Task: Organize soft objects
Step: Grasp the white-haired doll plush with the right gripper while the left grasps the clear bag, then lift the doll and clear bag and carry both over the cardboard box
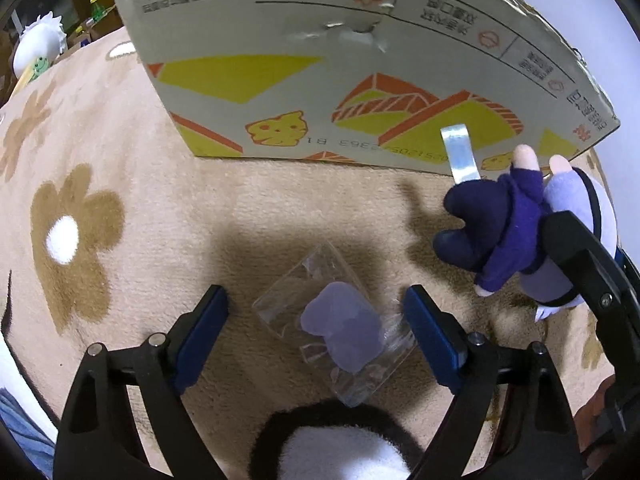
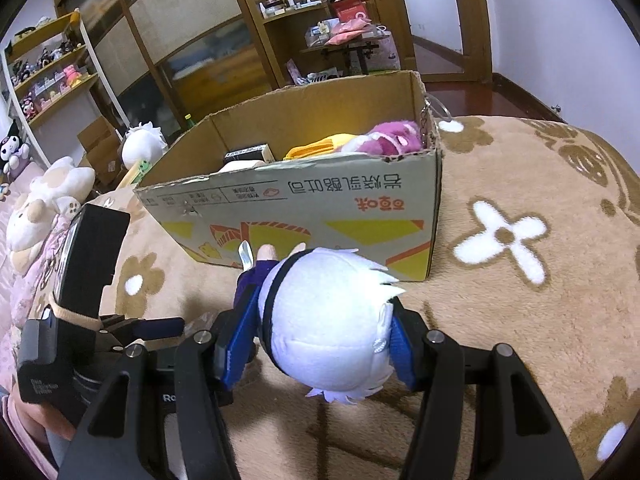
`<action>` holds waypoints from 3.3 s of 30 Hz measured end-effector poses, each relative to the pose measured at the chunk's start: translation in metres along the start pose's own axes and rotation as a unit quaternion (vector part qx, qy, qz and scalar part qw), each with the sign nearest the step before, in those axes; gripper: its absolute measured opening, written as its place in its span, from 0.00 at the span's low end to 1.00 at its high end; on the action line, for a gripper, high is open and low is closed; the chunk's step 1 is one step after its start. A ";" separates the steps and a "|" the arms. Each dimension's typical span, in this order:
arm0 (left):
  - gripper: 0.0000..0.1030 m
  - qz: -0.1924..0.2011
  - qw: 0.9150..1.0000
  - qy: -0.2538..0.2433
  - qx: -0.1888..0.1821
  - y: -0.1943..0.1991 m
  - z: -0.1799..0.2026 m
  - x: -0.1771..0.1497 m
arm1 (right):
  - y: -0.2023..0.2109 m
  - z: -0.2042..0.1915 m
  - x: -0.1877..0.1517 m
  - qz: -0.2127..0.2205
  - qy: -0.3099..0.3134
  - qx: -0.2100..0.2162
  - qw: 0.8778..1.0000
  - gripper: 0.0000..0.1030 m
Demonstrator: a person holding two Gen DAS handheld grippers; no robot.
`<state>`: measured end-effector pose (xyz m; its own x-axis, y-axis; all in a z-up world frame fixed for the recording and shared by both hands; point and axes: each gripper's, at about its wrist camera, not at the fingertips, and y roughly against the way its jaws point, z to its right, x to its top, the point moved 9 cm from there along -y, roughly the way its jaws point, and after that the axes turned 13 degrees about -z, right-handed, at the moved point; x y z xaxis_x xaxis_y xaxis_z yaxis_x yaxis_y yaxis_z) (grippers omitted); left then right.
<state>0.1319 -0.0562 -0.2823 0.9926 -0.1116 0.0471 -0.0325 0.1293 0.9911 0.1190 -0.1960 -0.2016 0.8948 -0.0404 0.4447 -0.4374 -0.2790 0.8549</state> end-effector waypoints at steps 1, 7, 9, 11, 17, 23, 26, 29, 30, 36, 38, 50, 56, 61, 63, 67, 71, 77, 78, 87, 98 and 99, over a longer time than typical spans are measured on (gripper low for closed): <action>0.85 -0.001 1.000 -0.002 0.001 -0.001 0.001 -0.001 | 0.000 0.000 0.000 0.000 0.001 0.000 1.000 0.60; 0.72 -0.003 1.000 -0.007 0.006 0.001 0.011 -0.006 | -0.002 -0.001 -0.001 -0.004 0.003 -0.004 1.000 0.60; 0.64 -0.003 1.000 -0.005 0.006 0.003 0.011 -0.008 | -0.001 -0.001 0.000 -0.004 0.003 -0.005 1.000 0.60; 0.56 -0.001 1.000 0.001 0.006 0.004 0.009 -0.011 | -0.001 -0.001 -0.001 -0.004 0.003 -0.005 1.000 0.60; 0.41 0.006 1.000 0.009 0.008 0.010 0.006 -0.011 | 0.004 0.000 -0.004 0.001 0.003 -0.008 1.000 0.60; 0.34 0.021 1.000 0.001 0.016 0.012 0.018 -0.012 | 0.012 0.000 -0.004 0.013 0.008 -0.017 1.000 0.60; 0.27 0.030 0.999 -0.002 0.010 0.020 0.020 -0.014 | 0.018 0.001 -0.004 0.022 0.008 -0.022 0.999 0.60; 0.12 0.035 0.999 -0.025 -0.009 0.023 0.033 -0.016 | 0.024 0.002 -0.004 0.029 0.007 -0.026 0.999 0.60; 0.11 0.038 0.999 -0.032 -0.002 0.025 0.034 -0.016 | 0.026 0.002 -0.005 0.029 0.007 -0.027 0.999 0.60; 0.10 0.062 0.997 -0.051 0.024 0.033 0.053 -0.023 | 0.037 0.003 -0.005 0.042 0.006 -0.032 0.999 0.60; 0.10 0.079 0.995 -0.050 0.031 0.044 0.058 -0.025 | 0.045 0.004 -0.003 0.052 0.006 -0.035 0.998 0.60; 0.10 0.232 0.969 -0.054 0.063 0.133 0.053 -0.036 | 0.097 0.004 0.014 0.129 0.005 -0.043 0.991 0.60; 0.10 0.292 0.952 -0.055 0.072 0.171 0.040 -0.013 | 0.115 -0.001 0.025 0.168 0.016 -0.047 0.985 0.60; 0.10 0.325 0.940 -0.059 0.083 0.187 0.039 -0.002 | 0.120 -0.002 0.037 0.188 0.017 -0.044 0.981 0.60; 0.10 0.335 0.936 -0.062 0.086 0.194 0.041 0.005 | 0.120 -0.002 0.042 0.193 0.020 -0.048 0.980 0.60; 0.10 0.347 0.931 -0.063 0.089 0.199 0.041 0.018 | 0.116 -0.003 0.052 0.201 0.027 -0.056 0.978 0.60; 0.10 0.353 0.929 -0.062 0.092 0.202 0.039 0.033 | 0.110 -0.006 0.060 0.206 0.032 -0.061 0.976 0.60; 0.10 0.356 0.926 -0.070 0.104 0.197 0.038 0.054 | 0.101 -0.014 0.073 0.212 0.049 -0.075 0.973 0.60; 0.10 0.356 0.926 -0.070 0.105 0.195 0.038 0.057 | 0.100 -0.015 0.075 0.213 0.051 -0.078 0.973 0.60; 0.10 0.351 0.929 -0.066 0.095 0.183 0.035 0.077 | 0.086 -0.014 0.091 0.220 0.049 -0.097 0.969 0.60; 0.11 0.324 0.940 -0.066 0.085 0.159 0.032 0.092 | 0.066 -0.010 0.095 0.211 0.047 -0.108 0.970 0.60; 0.11 0.320 0.941 -0.067 0.086 0.155 0.032 0.093 | 0.065 -0.009 0.096 0.211 0.045 -0.107 0.971 0.60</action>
<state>0.2153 -0.0782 -0.1200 0.7406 -0.1902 0.6444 -0.6478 0.0524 0.7600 0.1753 -0.2092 -0.1009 0.6248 -0.0210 0.7805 -0.7804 -0.0507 0.6233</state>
